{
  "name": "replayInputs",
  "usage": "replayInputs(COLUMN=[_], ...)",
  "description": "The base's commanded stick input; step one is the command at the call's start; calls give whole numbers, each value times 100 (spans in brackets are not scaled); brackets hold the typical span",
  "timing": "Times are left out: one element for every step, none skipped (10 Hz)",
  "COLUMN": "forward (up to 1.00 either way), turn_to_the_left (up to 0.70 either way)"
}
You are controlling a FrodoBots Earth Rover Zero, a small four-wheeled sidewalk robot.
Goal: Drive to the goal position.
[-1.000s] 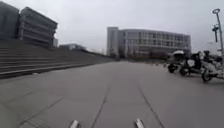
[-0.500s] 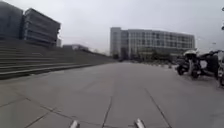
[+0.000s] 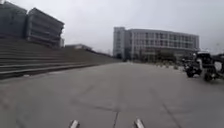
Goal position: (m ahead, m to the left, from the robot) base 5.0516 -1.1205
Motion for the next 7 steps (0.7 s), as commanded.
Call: replayInputs(forward=[100,100,100,100,100,100,100], turn_to_the_left=[0,0,0,0,0,0,0])
